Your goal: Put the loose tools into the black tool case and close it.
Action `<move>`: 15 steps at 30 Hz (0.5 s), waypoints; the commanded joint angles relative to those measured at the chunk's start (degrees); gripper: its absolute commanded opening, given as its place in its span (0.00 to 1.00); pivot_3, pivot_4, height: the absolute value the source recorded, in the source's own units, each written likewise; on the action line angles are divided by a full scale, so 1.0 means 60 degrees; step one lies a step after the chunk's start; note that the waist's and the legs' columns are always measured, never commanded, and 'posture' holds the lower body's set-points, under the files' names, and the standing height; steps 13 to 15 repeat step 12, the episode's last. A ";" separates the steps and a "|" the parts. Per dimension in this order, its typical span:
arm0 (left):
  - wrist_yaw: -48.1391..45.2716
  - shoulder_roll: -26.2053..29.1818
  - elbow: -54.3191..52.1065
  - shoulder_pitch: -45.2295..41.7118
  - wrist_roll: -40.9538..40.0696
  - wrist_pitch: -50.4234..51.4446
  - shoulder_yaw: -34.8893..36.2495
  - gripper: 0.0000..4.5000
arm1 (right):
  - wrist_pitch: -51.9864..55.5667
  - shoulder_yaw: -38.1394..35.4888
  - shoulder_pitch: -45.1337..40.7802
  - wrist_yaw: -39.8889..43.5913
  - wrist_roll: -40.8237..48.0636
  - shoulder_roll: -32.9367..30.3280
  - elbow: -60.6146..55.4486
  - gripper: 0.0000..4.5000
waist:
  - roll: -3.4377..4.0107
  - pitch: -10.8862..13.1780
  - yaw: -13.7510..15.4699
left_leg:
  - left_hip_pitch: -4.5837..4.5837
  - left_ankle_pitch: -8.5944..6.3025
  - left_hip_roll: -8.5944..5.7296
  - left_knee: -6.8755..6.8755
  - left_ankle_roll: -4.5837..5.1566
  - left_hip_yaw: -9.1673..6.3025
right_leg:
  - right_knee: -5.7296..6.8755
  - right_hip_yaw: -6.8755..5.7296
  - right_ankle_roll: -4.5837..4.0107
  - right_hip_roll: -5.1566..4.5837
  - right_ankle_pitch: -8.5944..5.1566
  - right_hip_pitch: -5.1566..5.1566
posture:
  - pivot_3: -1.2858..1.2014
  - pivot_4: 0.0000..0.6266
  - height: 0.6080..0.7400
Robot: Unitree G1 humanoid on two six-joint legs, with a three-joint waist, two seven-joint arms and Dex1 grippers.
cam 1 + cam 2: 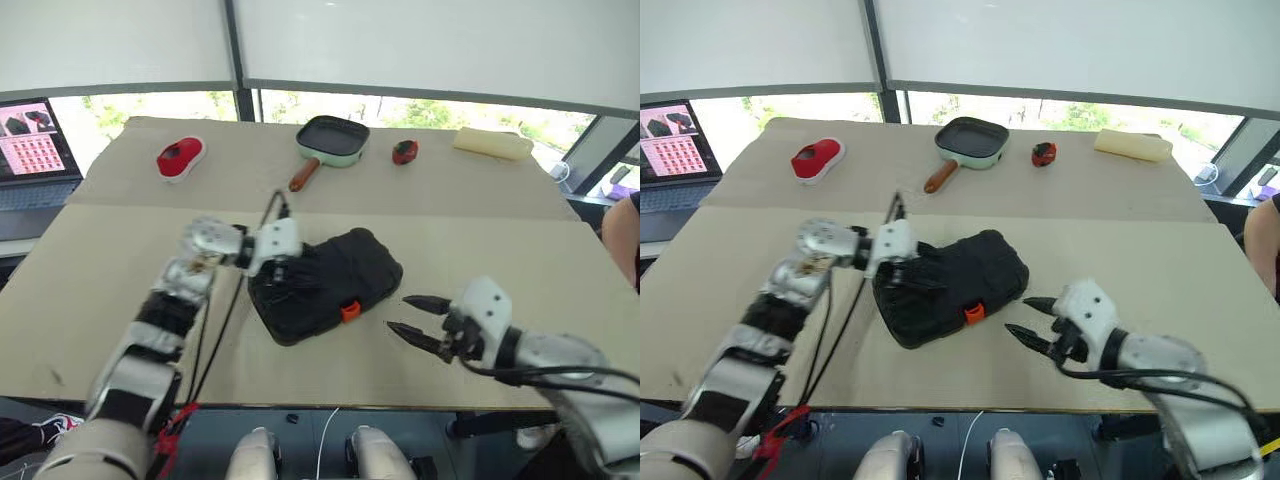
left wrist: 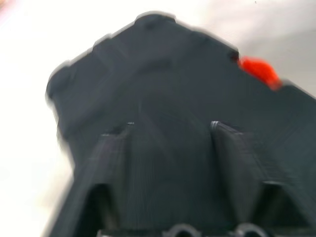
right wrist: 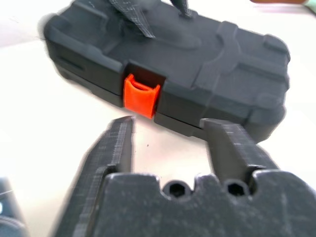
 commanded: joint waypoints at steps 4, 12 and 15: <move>-0.0991 0.3344 -0.3123 0.2630 -0.2553 0.4141 0.2820 1.00 | 0.0693 -0.1994 -0.0531 0.2348 0.2246 -0.1746 0.1764 0.98 | 0.0017 0.0107 0.0089 | -0.0007 -0.0004 0.0004 -0.0035 -0.0006 -0.0012 | 0.0015 -0.0025 -0.0011 0.0008 -0.0048 -0.0014 | 0.52 0.24 1.00; 0.0033 0.3729 -0.4911 0.5074 -0.3714 0.5301 0.5061 1.00 | 0.0812 -0.1940 -0.1317 0.3057 0.2789 -0.2394 0.3137 0.98 | 0.0017 0.0251 0.0394 | -0.0035 -0.0007 -0.0033 -0.0035 -0.0012 -0.0003 | -0.0004 -0.0029 0.0038 -0.0062 -0.0067 -0.0029 | 0.52 0.24 1.00; 0.0033 0.3729 -0.4911 0.5074 -0.3714 0.5301 0.5061 1.00 | 0.0812 -0.1940 -0.1317 0.3057 0.2789 -0.2394 0.3137 0.98 | 0.0017 0.0251 0.0394 | -0.0035 -0.0007 -0.0033 -0.0035 -0.0012 -0.0003 | -0.0004 -0.0029 0.0038 -0.0062 -0.0067 -0.0029 | 0.52 0.24 1.00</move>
